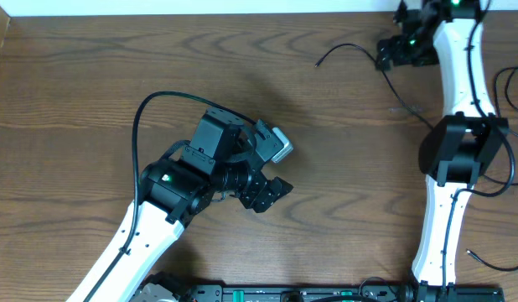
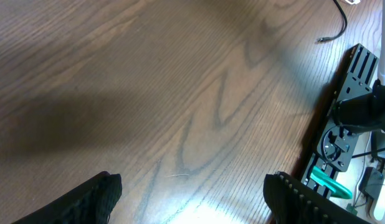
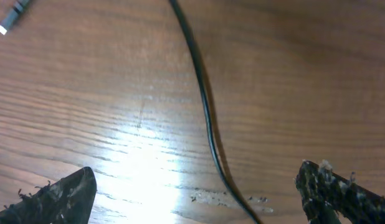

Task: Untangle cables

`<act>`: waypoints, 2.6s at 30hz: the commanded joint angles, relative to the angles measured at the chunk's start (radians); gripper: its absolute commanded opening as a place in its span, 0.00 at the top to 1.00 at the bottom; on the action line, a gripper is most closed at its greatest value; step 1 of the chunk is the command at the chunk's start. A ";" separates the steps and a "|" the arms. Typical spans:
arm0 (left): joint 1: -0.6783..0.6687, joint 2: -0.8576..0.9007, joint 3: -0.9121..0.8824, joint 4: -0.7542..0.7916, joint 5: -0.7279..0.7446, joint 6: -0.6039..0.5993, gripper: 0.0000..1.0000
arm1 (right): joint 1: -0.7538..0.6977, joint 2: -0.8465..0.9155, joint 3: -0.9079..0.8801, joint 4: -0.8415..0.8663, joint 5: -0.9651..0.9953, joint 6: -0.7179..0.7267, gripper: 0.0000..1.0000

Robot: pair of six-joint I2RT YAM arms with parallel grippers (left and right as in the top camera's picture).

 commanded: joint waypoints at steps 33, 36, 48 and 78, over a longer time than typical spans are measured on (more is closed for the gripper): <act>-0.002 -0.011 0.011 -0.003 0.021 0.006 0.21 | -0.043 -0.003 -0.309 0.056 0.181 -0.040 0.50; -0.002 -0.011 0.011 -0.003 0.021 0.006 0.21 | -0.042 -0.003 -0.322 0.059 0.182 -0.051 0.53; -0.002 -0.011 0.011 -0.003 0.021 0.010 0.21 | -0.042 -0.003 -0.406 0.113 0.203 -0.064 0.86; -0.002 -0.011 0.011 -0.003 0.021 0.018 0.20 | -0.662 -0.003 -0.358 0.128 0.140 0.201 0.99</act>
